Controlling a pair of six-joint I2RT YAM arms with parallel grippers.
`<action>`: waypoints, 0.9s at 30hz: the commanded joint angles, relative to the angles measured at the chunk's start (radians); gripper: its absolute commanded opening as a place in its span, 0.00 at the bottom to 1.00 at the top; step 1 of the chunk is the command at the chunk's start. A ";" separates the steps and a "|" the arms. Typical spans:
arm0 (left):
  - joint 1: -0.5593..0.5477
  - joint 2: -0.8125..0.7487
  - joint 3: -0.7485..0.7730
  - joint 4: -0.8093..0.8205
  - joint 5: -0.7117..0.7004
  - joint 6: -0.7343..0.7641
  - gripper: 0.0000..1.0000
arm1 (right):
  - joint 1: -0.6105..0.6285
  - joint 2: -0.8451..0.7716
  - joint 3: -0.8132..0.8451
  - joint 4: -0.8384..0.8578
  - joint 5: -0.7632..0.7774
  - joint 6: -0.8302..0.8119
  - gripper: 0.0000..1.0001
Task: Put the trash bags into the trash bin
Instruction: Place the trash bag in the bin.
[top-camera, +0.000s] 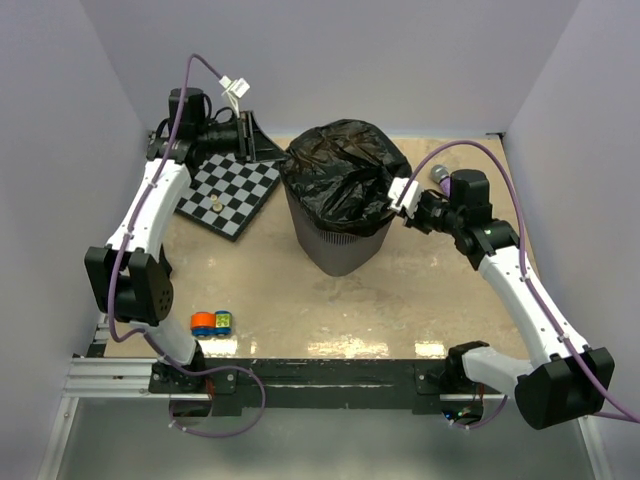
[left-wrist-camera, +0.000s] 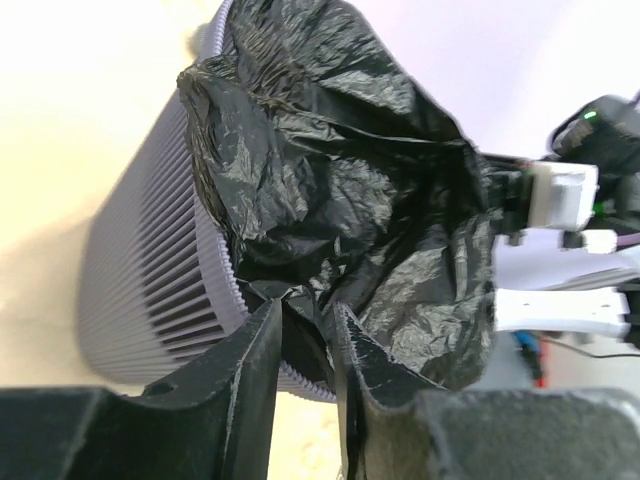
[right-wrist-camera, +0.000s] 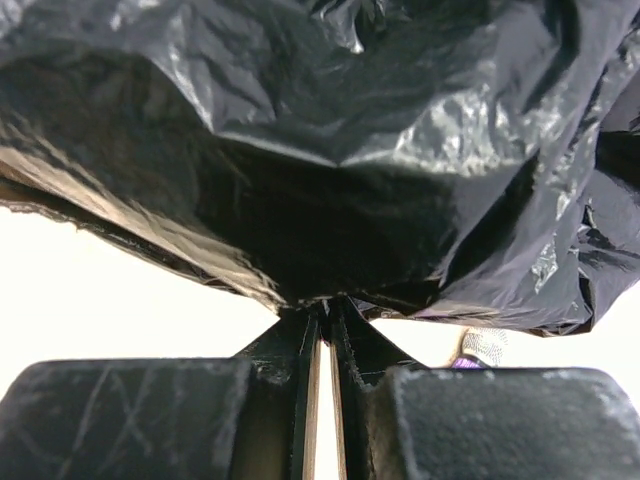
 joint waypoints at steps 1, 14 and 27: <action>-0.003 -0.019 0.068 -0.237 -0.166 0.213 0.36 | 0.007 0.001 0.028 0.044 -0.008 0.019 0.11; -0.049 -0.025 0.147 -0.370 -0.198 0.399 0.21 | 0.013 0.018 0.042 0.054 -0.005 0.024 0.11; -0.008 -0.058 0.267 -0.393 -0.247 0.517 0.00 | 0.018 -0.019 0.054 -0.010 -0.012 -0.018 0.11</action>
